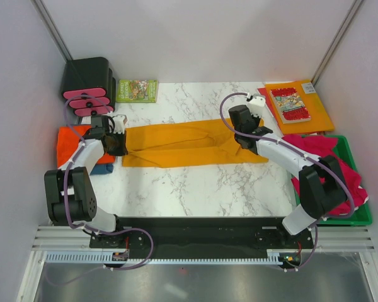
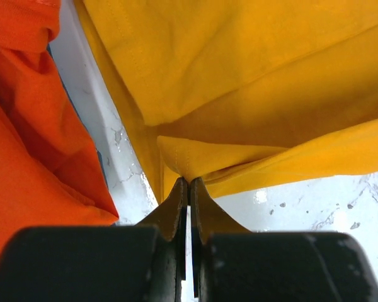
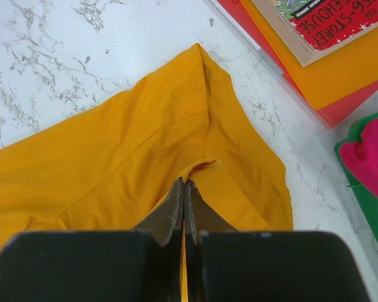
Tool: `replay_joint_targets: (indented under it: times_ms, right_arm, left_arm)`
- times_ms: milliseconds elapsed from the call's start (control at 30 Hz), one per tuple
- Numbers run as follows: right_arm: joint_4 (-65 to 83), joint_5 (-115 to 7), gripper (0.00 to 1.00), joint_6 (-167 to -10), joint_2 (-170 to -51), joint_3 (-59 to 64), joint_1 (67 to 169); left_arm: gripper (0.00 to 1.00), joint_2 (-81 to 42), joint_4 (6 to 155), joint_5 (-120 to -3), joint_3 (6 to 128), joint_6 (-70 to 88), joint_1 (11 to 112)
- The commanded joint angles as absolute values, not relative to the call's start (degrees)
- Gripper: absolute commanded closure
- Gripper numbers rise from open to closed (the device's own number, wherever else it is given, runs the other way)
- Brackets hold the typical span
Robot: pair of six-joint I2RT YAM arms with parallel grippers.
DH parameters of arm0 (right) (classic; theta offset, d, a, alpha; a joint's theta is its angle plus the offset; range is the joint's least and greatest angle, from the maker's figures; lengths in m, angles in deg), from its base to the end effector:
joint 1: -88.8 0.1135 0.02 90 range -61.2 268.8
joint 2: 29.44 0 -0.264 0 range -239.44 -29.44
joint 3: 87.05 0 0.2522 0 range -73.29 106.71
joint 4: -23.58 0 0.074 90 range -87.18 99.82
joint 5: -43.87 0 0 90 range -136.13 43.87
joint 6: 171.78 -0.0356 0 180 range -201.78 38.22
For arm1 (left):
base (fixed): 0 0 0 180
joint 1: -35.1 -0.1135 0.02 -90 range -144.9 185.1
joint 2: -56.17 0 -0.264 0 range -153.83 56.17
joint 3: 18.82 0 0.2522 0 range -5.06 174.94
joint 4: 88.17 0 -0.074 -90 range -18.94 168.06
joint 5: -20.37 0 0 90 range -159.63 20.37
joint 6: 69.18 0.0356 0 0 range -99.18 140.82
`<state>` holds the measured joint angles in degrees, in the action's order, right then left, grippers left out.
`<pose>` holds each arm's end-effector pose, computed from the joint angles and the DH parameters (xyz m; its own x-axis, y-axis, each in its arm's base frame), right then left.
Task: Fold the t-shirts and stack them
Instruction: Fold the other side of the tshirt into a rectangle
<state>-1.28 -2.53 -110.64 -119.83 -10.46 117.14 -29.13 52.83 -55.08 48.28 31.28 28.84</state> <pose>0.3150 0.1420 0.2550 -0.4187 0.1713 -0.8918 0.3794 0.9252 -0.0004 0.2959 0.0235 0.2067 -0.8163 0.0872 -0.5710 0.1809 0.9774 -0.1093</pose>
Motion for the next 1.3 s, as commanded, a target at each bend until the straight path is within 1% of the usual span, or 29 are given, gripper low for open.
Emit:
replay_joint_targets:
  times_ms: [0, 233, 567, 900, 1267]
  right_arm:
    - [1.9, -3.94, 1.0, -109.11, -122.86, -6.5, 115.53]
    - [3.4, -5.17, 1.0, -108.41, -127.52, -3.51, 113.86]
    - [4.45, -6.23, 1.0, -108.23, -133.67, -0.35, 112.71]
    - [4.54, -6.93, 1.0, -107.71, -137.63, 3.17, 110.07]
    - [4.28, -7.81, 1.0, -106.91, -141.68, 5.28, 109.63]
  left_arm:
    - [0.98, -31.8, 56.44, -57.5, 51.45, 29.43, 28.42]
    - [0.98, -35.14, 56.88, -58.29, 53.65, 28.99, 28.51]
    - [0.98, -36.82, 57.23, -59.78, 54.18, 29.17, 28.51]
    - [0.98, -38.22, 57.5, -60.4, 53.92, 29.69, 28.51]
    - [0.98, -39.46, 57.85, -60.66, 53.83, 29.96, 28.51]
